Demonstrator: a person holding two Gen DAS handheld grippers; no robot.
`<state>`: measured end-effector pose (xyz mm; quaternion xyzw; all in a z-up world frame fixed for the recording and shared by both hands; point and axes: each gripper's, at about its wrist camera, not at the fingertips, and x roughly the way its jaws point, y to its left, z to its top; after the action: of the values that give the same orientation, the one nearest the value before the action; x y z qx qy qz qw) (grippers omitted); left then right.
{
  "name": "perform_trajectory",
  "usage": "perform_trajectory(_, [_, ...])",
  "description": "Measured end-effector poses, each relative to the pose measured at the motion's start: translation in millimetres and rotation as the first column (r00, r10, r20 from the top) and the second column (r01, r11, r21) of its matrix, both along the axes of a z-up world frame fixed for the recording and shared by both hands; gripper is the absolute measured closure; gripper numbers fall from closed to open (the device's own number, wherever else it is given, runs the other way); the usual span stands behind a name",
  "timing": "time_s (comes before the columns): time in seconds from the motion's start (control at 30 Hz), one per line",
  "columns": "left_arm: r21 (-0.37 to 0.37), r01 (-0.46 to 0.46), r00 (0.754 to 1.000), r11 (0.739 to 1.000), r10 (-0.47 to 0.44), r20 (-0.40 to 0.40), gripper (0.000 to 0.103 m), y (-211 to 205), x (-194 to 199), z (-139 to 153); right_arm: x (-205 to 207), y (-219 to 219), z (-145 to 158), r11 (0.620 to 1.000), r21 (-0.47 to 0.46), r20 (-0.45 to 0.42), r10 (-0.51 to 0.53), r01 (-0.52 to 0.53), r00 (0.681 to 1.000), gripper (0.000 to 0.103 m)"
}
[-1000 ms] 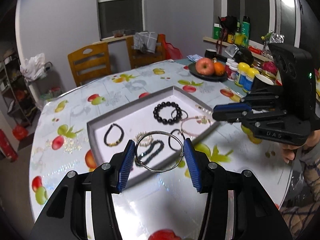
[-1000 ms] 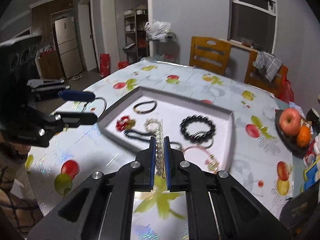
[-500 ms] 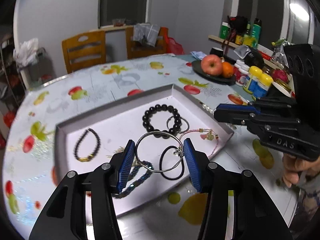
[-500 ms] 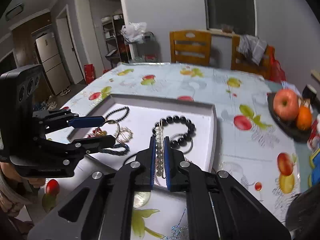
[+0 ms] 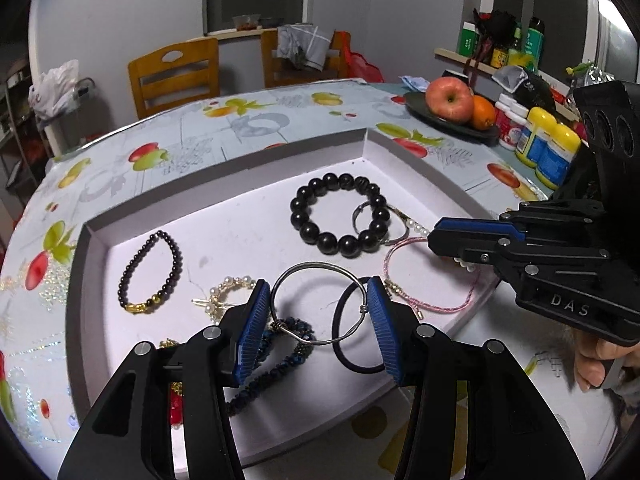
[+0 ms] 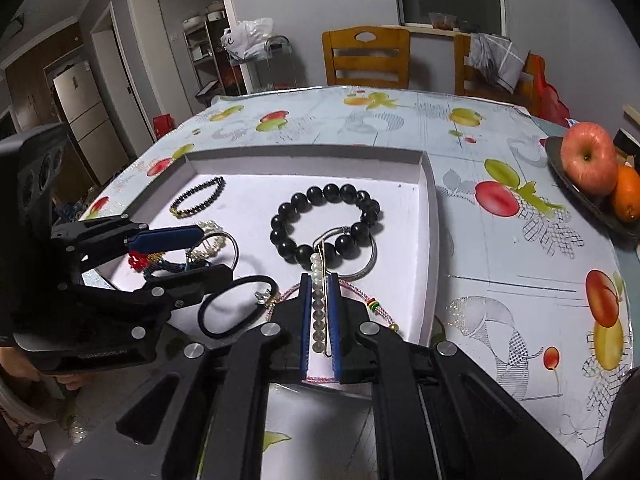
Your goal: Organize jewelry
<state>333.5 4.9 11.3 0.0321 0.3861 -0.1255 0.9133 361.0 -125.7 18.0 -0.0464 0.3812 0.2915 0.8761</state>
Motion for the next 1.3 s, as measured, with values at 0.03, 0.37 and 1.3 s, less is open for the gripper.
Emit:
perform_trajectory(0.03, [0.0, -0.003, 1.0, 1.0, 0.003, -0.009, 0.051, 0, 2, -2, 0, 1, -1, 1.0, -0.004, 0.0, -0.001, 0.001, 1.0, 0.095])
perform_trajectory(0.37, [0.008, 0.002, 1.0, 1.0, -0.001, -0.031, 0.051, -2, 7, -5, 4, 3, -6, 1.0, -0.028, -0.007, -0.009, 0.009, 1.0, 0.095])
perform_trajectory(1.3, [-0.005, -0.105, 0.987, 0.994, 0.105, 0.123, 0.005, 25, -67, 25, -47, -25, 20, 0.997, 0.042, 0.141, -0.071, 0.066, 0.987, 0.033])
